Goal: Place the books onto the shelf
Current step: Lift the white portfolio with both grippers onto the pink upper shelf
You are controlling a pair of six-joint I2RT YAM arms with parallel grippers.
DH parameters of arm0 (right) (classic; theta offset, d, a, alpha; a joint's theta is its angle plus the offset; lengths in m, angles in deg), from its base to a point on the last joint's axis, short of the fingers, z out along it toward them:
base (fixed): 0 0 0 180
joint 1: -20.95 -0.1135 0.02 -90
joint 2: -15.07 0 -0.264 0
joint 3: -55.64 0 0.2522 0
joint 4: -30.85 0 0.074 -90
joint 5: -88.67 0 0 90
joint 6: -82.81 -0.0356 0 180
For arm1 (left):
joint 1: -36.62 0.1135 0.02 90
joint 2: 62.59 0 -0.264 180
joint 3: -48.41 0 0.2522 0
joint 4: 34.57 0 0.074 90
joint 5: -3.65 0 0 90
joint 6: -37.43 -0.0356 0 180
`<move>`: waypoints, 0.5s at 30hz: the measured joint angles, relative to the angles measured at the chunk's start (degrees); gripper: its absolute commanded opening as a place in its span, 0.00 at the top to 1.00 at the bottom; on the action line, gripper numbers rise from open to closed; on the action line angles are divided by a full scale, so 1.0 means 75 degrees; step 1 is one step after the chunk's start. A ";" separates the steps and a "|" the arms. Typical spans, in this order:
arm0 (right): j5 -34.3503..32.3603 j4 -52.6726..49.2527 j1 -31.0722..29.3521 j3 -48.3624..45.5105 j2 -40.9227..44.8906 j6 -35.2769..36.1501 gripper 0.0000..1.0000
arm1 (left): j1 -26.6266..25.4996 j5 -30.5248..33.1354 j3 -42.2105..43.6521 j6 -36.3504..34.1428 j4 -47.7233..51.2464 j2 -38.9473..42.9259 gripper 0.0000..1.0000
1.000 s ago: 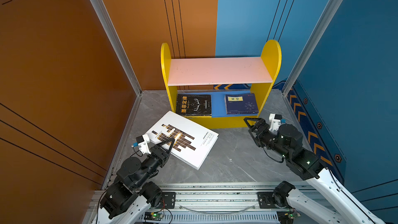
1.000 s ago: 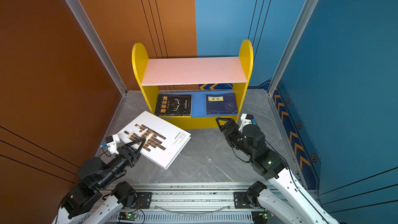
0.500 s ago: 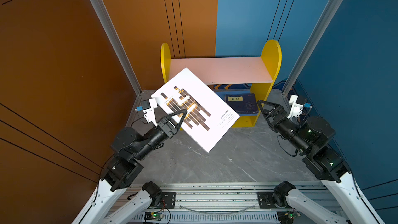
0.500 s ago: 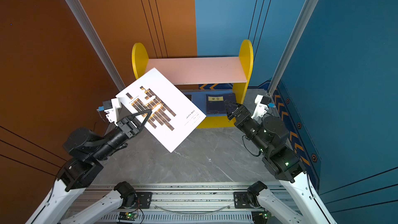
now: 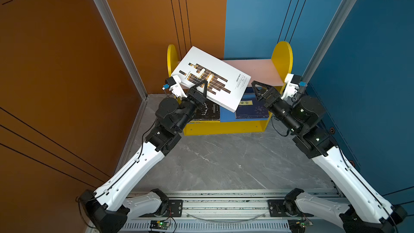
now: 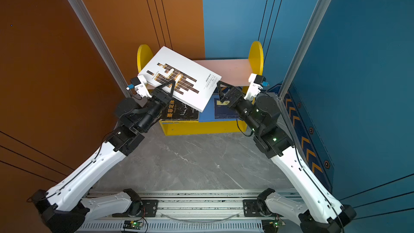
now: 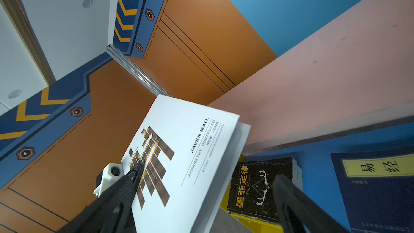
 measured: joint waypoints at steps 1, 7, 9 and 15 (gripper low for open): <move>0.0000 0.0087 -0.0047 0.0152 -0.0239 0.0111 0.01 | -0.0041 0.0248 0.0000 0.0015 -0.0143 -0.0149 0.70; -0.0006 0.0318 -0.0178 0.1250 -0.1507 0.0560 0.01 | -0.0149 0.1376 -0.0140 0.0230 -0.0632 -0.0790 0.63; -0.0038 0.0291 -0.0187 0.1606 -0.1862 0.0597 0.02 | -0.0149 0.1652 -0.0236 0.0376 -0.0769 -0.0944 0.52; -0.0207 0.0105 -0.0210 0.1993 -0.2550 0.0606 0.03 | -0.0146 0.2063 -0.0606 0.0755 -0.0603 -0.1192 0.23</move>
